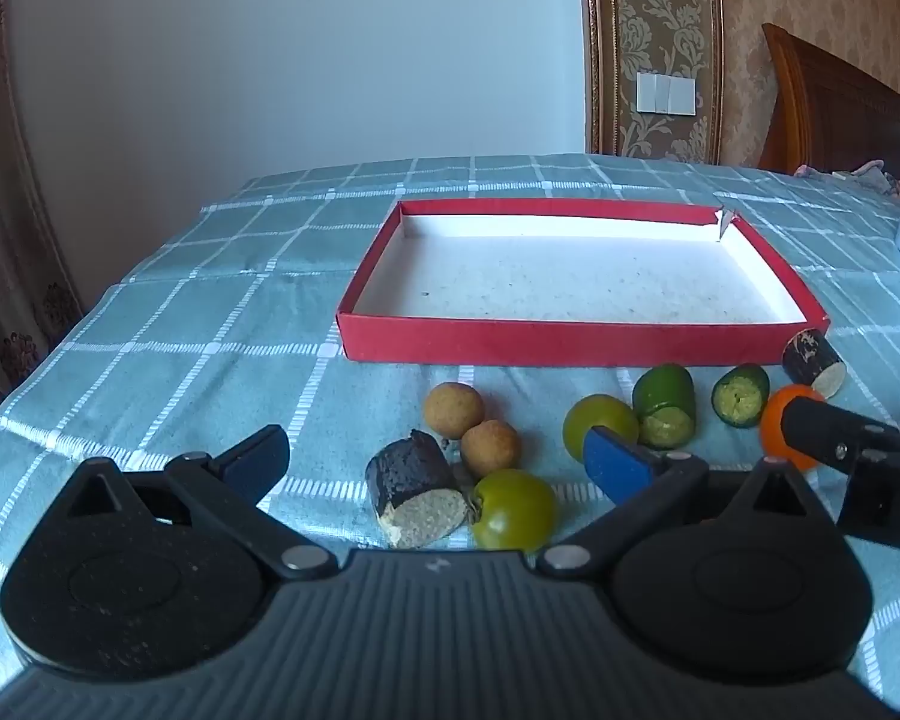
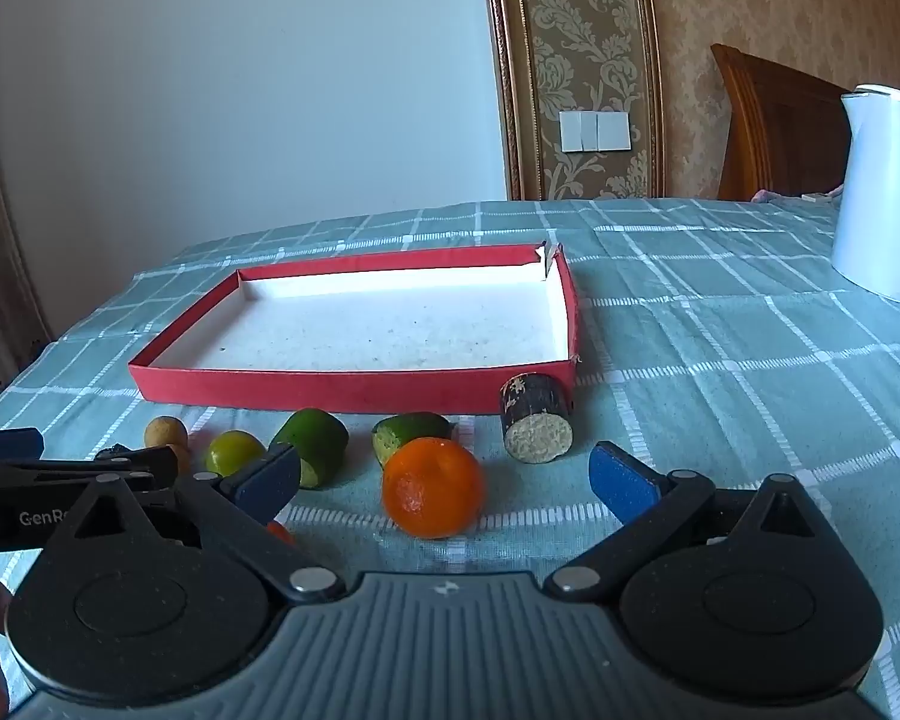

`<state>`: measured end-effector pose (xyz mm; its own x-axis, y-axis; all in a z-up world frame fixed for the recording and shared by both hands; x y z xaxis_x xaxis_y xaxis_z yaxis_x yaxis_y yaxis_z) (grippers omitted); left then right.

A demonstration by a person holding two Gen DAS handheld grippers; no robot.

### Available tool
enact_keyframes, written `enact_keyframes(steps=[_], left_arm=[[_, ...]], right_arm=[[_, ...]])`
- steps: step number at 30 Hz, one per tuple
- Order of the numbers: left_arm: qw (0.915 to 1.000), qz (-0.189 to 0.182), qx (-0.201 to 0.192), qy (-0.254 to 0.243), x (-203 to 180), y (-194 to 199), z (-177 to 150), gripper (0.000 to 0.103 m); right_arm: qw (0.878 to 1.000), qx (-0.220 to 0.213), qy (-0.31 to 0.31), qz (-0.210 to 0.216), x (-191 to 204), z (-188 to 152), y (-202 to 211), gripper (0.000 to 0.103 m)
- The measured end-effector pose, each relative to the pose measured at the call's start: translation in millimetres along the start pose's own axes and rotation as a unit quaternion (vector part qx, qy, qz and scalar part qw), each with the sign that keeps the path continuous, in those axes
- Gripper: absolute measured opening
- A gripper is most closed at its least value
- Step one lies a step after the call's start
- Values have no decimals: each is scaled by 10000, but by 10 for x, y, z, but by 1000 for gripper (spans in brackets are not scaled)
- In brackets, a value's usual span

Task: Organize fruits
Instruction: 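Grasp the mandarin orange with the right tool while the left tool approaches the dark bark chunk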

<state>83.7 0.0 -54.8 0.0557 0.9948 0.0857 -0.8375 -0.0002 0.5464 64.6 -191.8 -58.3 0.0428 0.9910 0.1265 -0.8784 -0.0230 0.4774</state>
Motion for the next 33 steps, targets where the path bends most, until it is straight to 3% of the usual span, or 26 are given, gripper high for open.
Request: enact_keyframes(steps=[33], left_arm=[[10000,-4,52,17,71,23,-72,103]], right_arm=[[10000,22,-18,-43,-75,-51,69,103]])
Point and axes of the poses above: each gripper's, at about its wrist camera, not at the fingertips, and y roughly against the way its jaws point, x to its left, z to its top, the point moved 10 cm from there along -y, roughly the way its jaws point
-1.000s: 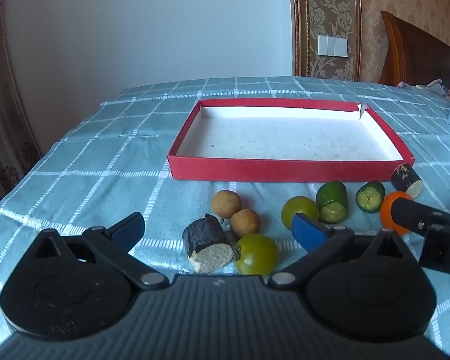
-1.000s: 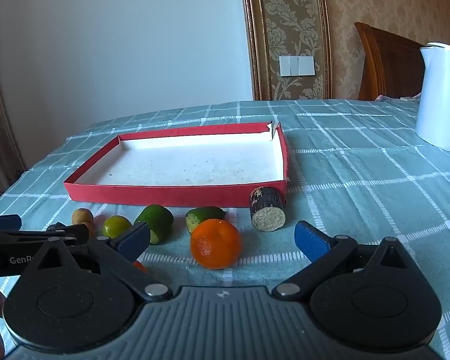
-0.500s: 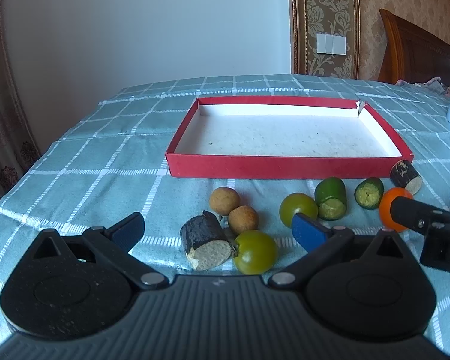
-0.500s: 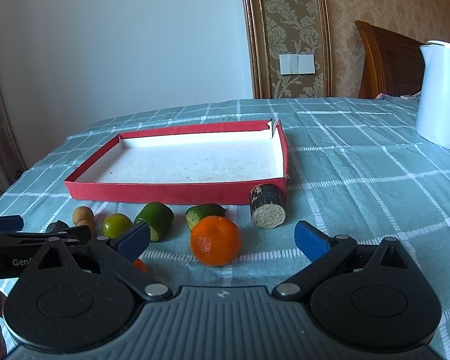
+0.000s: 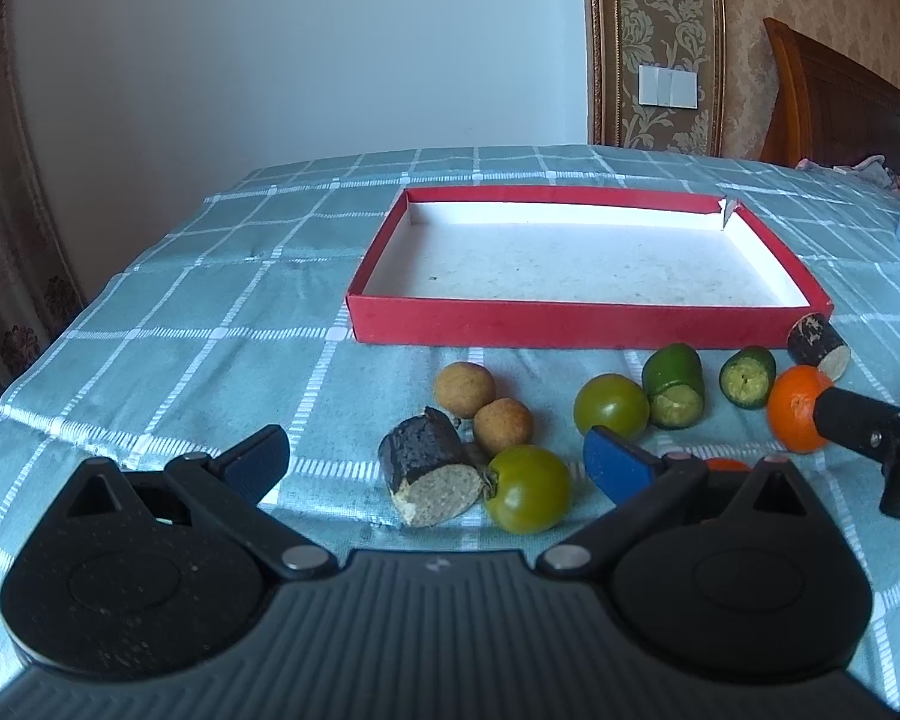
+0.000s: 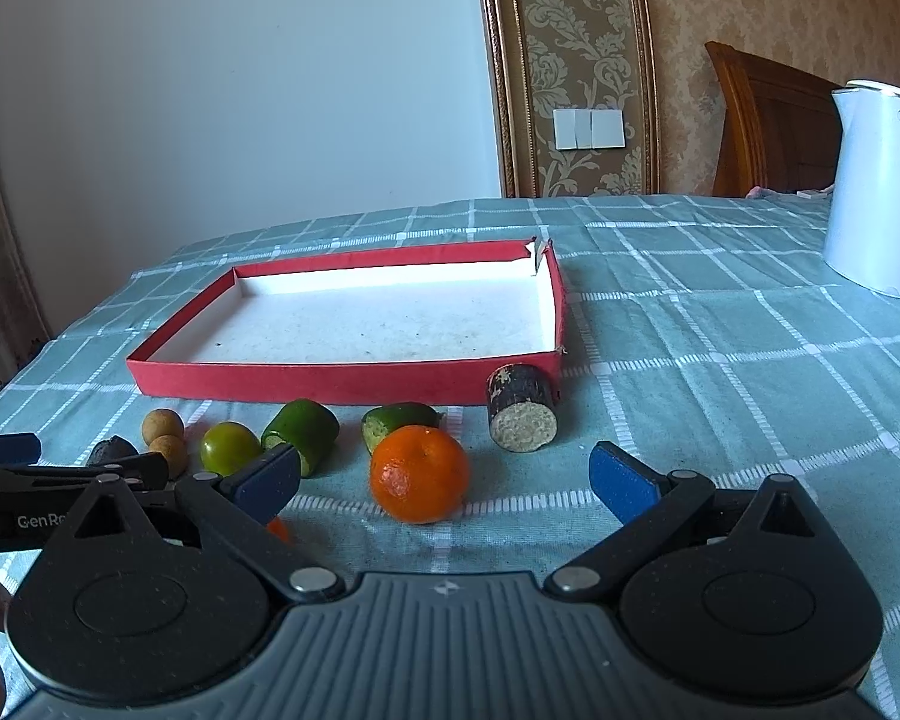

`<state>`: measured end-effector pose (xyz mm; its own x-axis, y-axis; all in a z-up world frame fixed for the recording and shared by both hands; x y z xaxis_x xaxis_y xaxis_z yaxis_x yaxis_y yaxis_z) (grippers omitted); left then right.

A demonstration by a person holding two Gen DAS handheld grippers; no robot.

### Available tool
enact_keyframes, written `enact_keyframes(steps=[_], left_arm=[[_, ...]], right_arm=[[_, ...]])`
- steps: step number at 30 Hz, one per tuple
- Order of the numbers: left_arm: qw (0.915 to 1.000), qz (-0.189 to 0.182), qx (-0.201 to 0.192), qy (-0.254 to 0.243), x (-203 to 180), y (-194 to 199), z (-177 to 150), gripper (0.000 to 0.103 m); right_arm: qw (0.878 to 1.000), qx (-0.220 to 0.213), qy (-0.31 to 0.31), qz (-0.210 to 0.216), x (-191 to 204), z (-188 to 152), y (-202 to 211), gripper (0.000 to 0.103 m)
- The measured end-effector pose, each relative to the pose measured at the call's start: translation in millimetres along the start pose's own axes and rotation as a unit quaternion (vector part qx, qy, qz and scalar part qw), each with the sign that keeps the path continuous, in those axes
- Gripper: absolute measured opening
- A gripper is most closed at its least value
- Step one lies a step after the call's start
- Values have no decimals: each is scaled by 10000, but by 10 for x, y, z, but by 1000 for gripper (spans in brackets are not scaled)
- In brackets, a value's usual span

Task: Organize fruits
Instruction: 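Grasp the mandarin orange with the right tool while the left tool approaches the dark bark chunk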

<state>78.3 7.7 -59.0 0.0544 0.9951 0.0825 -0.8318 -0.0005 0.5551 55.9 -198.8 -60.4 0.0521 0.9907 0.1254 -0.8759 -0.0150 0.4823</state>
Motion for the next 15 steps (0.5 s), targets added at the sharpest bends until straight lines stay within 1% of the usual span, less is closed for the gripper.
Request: enact_keyframes(steps=[9,11,15], left_arm=[[10000,-25,60,12,66,3,-45,103],[10000,-28,25,-26,64,12,-45,103],[9999,9,46,-139,44,13,-71,103]], right_arm=[[9998,107,-91,-121,-151,-54,-35,103],[9997,105,-137,-176,-205,-62,-32,103],[9995,227,-173,-145,-235,-79,-95,103]])
Point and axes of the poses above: each gripper's, at about its wrist camera, not at the fingertips, and y roughly against the way its jaws point, x to its left, z to its top, the point moved 10 cm from there along -y, roughly the way its jaws point
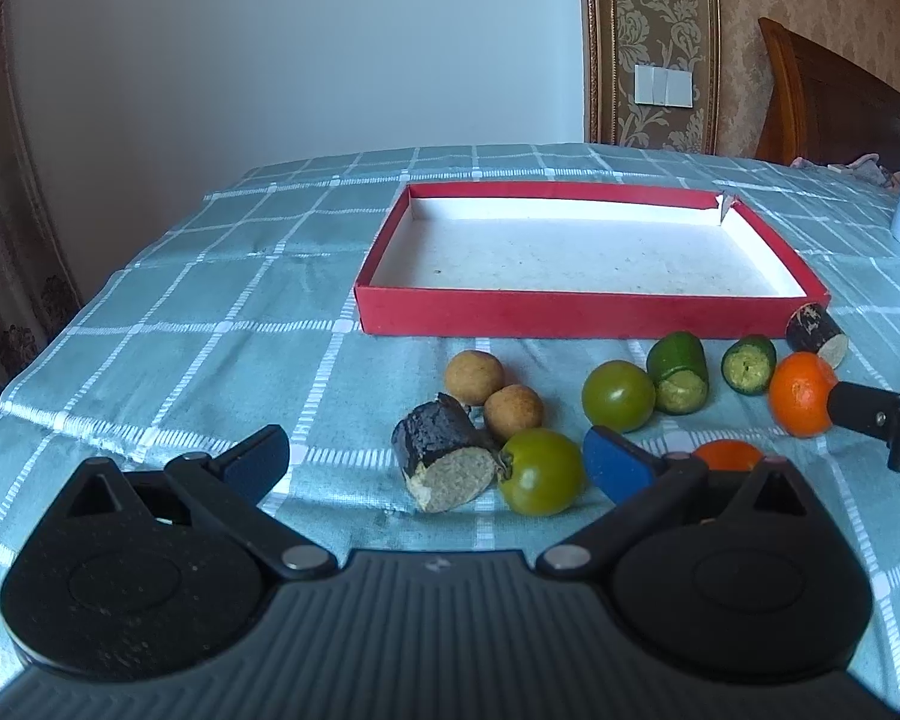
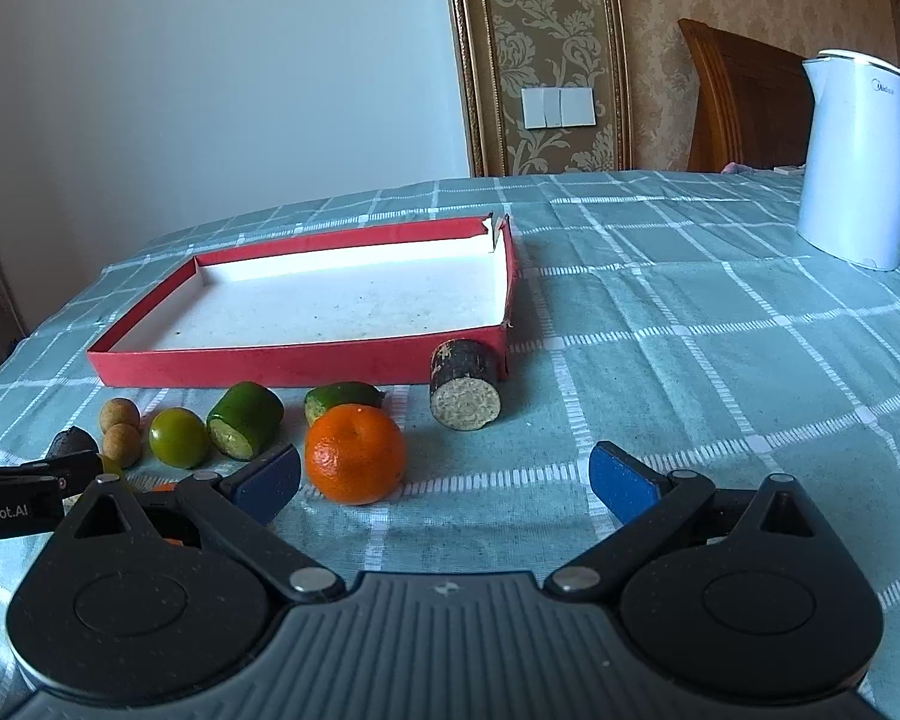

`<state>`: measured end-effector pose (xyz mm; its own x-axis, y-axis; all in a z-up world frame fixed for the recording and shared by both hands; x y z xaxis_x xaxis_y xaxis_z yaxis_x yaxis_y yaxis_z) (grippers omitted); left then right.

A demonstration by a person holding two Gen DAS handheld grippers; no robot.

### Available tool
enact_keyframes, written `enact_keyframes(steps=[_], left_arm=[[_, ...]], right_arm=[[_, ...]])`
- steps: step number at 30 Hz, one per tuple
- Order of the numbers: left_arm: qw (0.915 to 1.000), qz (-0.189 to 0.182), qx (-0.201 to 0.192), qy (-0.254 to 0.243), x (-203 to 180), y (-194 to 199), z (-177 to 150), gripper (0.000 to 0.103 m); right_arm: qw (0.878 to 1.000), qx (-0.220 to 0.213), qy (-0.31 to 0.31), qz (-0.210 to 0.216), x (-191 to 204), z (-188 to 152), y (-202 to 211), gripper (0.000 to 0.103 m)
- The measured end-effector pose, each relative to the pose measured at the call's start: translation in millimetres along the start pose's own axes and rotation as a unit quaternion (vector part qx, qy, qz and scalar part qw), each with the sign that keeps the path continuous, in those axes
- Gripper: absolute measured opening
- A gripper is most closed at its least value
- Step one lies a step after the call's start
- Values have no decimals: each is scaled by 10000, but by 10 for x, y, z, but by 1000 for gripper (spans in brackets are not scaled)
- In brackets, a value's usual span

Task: Organize fruits
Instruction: 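Grasp the mandarin orange with the right tool while the left tool approaches the dark bark chunk, then lift the orange toward the red tray with the right tool while the left tool grasps the dark bark chunk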

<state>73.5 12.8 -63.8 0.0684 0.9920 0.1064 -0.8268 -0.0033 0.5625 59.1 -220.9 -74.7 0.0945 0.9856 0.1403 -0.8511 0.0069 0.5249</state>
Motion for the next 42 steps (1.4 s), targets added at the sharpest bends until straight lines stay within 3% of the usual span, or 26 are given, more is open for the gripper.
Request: enact_keyframes(steps=[18,26,30,35,39,42], left_arm=[[10000,-33,90,14,-3,-16,-1,103],[9999,-48,14,94,31,-13,2,103],[9999,-69,41,113,31,-9,-7,103],[9998,-92,76,154,44,2,-23,103],[9997,-110,76,190,57,16,-33,103],[9994,-189,119,246,69,44,-56,103]], right_arm=[[9995,52,277,121,173,39,-221,102],[9990,125,393,169,252,15,-272,92],[9985,194,454,225,289,-6,-305,66],[9981,250,501,275,331,-37,-329,59],[9972,260,559,426,400,-49,-314,43],[9964,185,753,355,433,-59,-305,42]])
Point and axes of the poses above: each gripper's, at about its wrist camera, not at the fingertips, and y roughly against the way its jaws point, x to its left, z to its top, the point moved 10 cm from there along -y, roughly the way its jaws point
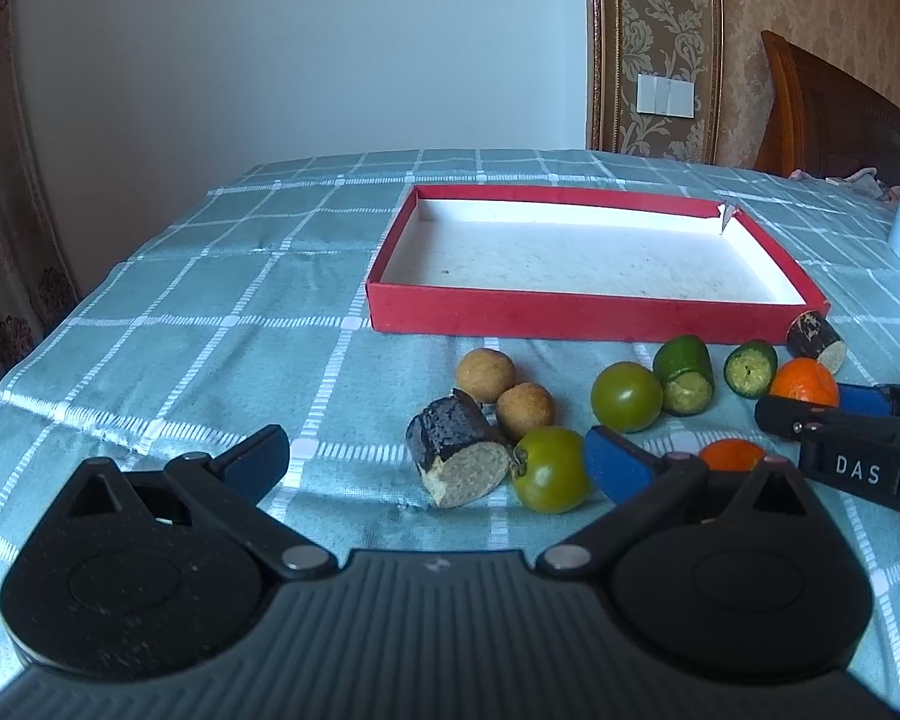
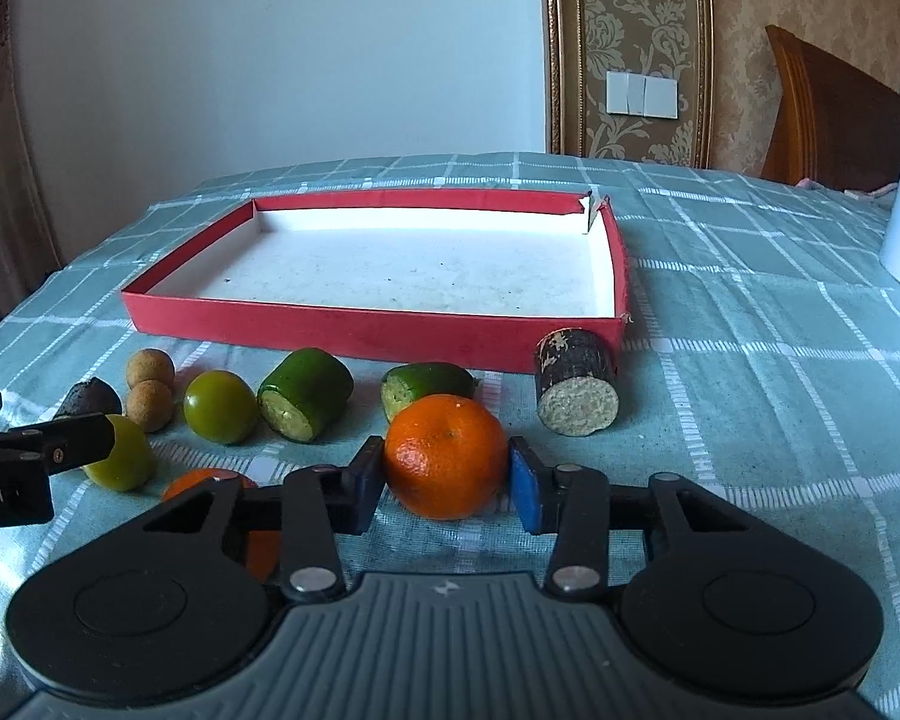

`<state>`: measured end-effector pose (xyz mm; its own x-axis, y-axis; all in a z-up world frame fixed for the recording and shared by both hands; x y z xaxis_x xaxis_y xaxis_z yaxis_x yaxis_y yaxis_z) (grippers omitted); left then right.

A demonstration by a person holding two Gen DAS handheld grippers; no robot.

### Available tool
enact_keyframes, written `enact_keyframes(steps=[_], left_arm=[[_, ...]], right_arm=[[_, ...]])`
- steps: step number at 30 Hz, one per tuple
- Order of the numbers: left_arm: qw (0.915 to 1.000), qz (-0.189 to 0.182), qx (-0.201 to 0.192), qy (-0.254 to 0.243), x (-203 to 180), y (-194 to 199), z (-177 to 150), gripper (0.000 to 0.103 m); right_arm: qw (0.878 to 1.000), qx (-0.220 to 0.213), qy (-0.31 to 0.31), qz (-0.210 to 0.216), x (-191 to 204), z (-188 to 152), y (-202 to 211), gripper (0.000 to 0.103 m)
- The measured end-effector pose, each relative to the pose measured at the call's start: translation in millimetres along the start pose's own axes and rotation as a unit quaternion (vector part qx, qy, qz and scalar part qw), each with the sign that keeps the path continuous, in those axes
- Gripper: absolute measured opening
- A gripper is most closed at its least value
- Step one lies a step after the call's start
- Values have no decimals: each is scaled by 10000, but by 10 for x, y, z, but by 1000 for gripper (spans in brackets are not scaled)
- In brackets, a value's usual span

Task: Organize fruits
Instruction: 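Lift the orange toward the red tray with the right tool while the left tool grasps the dark bark chunk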

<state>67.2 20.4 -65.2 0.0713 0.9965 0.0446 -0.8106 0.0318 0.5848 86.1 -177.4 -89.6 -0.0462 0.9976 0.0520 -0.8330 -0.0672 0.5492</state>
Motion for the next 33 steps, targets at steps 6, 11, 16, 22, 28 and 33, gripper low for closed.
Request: enact_keyframes(steps=[6,11,16,22,28,33], left_arm=[[9997,62,-140,-168,82,79,-59,103],[9997,93,-177,-139,228,168,-155,103],[9999,46,-99,-97,249,128,-181,103],[9988,20,-206,-435,188,82,-116,103],[9933,89,-241,-1124,255,-9,-66,103],[9839,-213,-509,-1700,124,-92,-59,103]], right_arm=[[9999,-58,-127,72,-34,5,70,41],[9995,-299,-38,-17,-50,37,219,41],[9993,-370,-43,60,-32,62,285,41],[9993,-359,-122,55,-77,53,306,41],[9992,-352,-185,107,-90,47,314,41],[9991,-366,-180,137,-63,58,325,41]])
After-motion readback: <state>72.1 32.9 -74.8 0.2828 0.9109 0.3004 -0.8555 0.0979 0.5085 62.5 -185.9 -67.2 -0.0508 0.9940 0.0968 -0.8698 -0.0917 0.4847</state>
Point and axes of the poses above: each gripper's, at about its wrist camera, not at the fingertips, and y roughly against the way its jaws point, x to its left, z to its top, the point moved 10 cm from there along -y, roughly the way its jaws point
